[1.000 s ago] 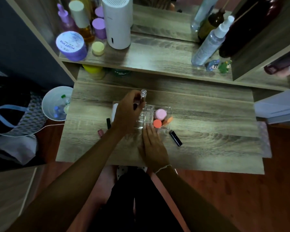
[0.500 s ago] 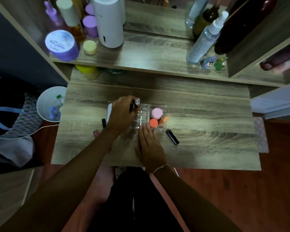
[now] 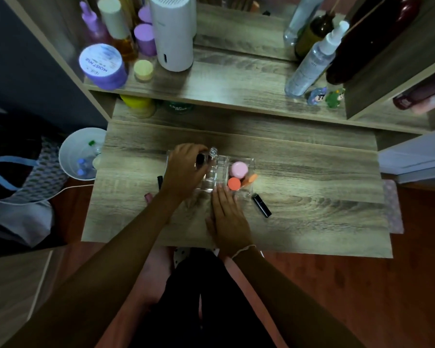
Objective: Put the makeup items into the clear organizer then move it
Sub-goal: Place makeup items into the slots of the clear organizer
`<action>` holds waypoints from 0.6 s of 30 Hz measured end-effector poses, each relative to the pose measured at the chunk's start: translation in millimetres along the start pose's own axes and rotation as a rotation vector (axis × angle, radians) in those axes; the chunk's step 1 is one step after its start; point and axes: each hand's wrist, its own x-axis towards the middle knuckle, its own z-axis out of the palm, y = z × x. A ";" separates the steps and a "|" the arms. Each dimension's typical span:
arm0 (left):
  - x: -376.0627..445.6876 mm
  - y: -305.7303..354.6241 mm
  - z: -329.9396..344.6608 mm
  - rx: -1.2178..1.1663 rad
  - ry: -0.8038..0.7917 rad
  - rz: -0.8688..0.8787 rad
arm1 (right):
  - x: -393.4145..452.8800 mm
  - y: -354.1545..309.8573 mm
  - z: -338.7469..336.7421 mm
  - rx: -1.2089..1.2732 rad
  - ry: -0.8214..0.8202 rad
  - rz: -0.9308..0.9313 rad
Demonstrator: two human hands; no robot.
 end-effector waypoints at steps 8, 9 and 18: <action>-32.3 -16.8 -25.5 -0.093 0.085 -0.103 | -1.5 -13.0 -7.5 0.005 0.049 0.024; -40.4 -21.8 -29.3 -0.114 0.134 -0.162 | -2.6 -16.3 -7.9 0.008 0.074 0.020; -106.7 -56.4 -35.3 -0.112 0.205 -0.568 | 2.4 -56.5 -5.1 0.120 0.086 -0.160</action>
